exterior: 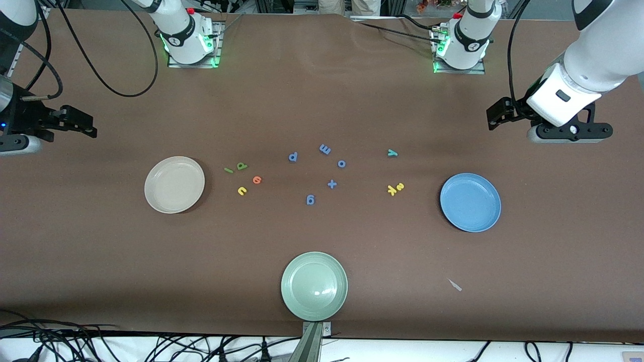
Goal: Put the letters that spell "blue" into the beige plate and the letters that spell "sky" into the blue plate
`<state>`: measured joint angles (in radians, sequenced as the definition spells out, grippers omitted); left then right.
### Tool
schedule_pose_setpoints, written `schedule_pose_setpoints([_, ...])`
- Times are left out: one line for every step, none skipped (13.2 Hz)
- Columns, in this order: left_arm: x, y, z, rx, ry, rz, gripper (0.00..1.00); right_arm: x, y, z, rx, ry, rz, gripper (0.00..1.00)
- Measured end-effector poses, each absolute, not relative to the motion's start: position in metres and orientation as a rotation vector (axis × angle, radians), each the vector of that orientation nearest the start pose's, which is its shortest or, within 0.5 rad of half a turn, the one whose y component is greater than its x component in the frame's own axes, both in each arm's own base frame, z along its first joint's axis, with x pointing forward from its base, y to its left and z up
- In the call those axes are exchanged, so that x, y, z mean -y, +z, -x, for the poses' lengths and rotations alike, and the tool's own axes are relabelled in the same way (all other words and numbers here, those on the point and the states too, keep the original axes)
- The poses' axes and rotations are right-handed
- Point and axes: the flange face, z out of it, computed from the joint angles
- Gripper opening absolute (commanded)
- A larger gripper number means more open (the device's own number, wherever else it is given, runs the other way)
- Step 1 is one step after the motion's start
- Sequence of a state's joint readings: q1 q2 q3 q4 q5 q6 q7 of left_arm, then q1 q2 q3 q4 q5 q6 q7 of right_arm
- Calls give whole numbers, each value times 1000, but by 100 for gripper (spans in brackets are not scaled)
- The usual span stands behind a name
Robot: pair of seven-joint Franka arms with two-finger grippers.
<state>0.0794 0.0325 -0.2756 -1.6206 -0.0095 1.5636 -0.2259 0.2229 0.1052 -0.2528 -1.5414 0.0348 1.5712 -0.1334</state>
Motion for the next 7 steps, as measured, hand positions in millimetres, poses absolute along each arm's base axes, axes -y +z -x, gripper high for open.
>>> schedule_pose_setpoints([108,583,-549,47,146,3137,100,8,580,-583,157,111,3122,100])
schedule_pose_setpoints([108,583,-549,46,149,3136,100,8,580,-583,157,111,3122,100])
schedule_pose_setpoints([108,583,-549,46,151,3136,100,8,580,-583,157,111,3122,100])
schedule_pose_setpoints([108,582,-548,46,155,3135,100,8,580,-583,157,111,3122,100])
schedule_pose_setpoints([108,582,-548,46,163,3133,100,8,580,-583,157,111,3122,100])
schedule_pose_setpoints([108,582,-548,46,168,3133,100,8,580,-583,156,111,3122,100])
schedule_pose_setpoints([108,582,-547,46,169,3132,100,8,580,-583,156,111,3122,100])
